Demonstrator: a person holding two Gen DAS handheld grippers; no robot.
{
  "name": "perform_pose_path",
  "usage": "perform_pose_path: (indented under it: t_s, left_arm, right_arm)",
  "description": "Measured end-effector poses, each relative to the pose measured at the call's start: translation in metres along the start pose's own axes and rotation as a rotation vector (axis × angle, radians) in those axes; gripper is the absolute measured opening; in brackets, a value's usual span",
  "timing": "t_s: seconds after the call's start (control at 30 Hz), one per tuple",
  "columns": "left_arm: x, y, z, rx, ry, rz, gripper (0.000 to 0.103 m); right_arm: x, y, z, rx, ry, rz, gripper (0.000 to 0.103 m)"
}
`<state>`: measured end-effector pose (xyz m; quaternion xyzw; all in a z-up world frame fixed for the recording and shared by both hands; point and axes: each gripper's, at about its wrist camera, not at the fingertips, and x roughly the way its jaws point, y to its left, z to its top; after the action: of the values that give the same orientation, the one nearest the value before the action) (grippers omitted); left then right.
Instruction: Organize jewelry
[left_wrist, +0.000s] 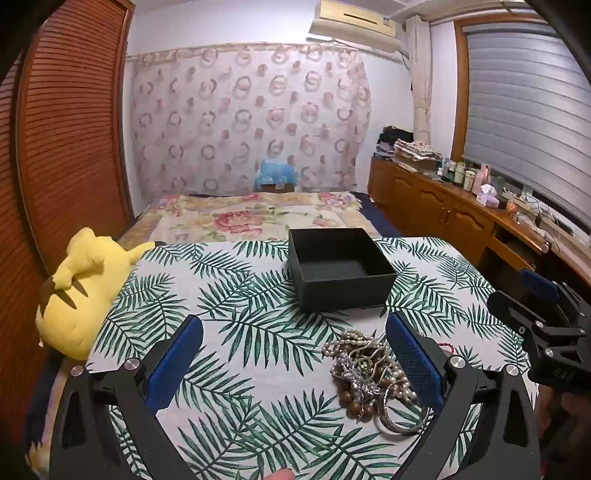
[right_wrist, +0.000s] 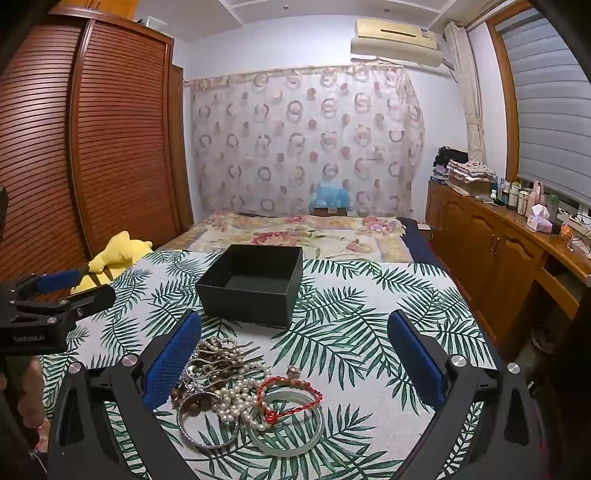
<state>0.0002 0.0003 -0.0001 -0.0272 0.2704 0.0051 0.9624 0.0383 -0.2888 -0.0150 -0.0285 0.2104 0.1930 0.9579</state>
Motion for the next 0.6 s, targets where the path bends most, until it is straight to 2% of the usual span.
perform_pose_path:
  t_s: [0.6]
  left_arm:
    - [-0.0004,-0.0001,0.0000,0.004,-0.009,0.002,0.096]
  right_arm:
    - [-0.0015,-0.0006,0.0008,0.009,-0.004,0.003,0.101]
